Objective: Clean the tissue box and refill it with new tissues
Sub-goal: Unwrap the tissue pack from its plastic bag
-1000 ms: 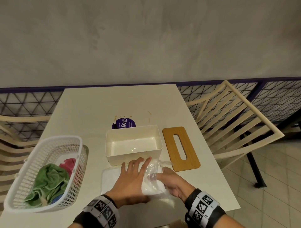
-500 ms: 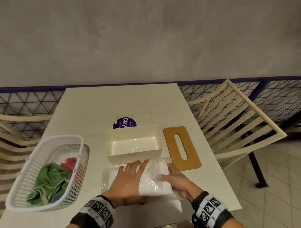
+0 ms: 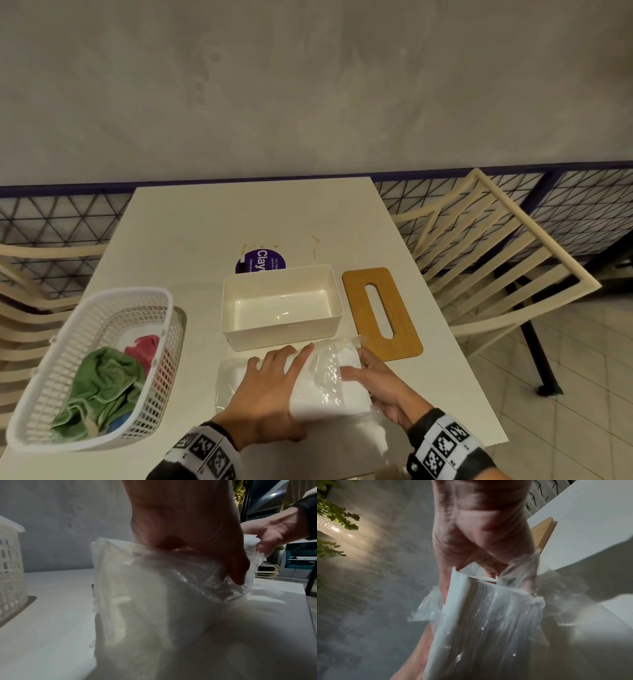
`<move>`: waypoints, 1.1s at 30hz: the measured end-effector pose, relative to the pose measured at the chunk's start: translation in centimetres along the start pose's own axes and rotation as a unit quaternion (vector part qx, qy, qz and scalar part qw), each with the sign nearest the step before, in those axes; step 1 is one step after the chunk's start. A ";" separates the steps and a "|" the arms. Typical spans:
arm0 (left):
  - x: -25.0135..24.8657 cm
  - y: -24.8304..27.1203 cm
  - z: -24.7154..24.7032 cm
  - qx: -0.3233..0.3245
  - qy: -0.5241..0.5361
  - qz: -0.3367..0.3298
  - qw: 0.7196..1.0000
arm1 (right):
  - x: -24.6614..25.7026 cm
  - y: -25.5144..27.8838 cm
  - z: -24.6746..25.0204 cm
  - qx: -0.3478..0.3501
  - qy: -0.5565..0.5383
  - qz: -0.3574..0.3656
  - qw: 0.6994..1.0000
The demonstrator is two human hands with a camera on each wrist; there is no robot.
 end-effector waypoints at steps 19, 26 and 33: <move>-0.1 -0.3 0.7 0.021 0.019 -0.001 1.000 | 1.0 0.9 0.4 0.006 0.045 0.034 0.998; -1.6 -0.7 0.4 0.016 0.030 -0.058 0.998 | 0.8 1.3 0.5 0.008 0.009 0.023 1.000; 0.6 0.3 -0.7 0.013 -0.055 0.005 0.998 | -0.7 1.7 0.6 0.063 -0.007 -0.144 0.988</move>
Point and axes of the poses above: each hand's wrist, its own y-axis away from the middle knuckle, its own z-axis out of the back of the hand, x = y × z, the point moved 5 cm from there along -y, towards the middle knuckle, and after that the axes turned 3 degrees about z, right-handed, at the moved point
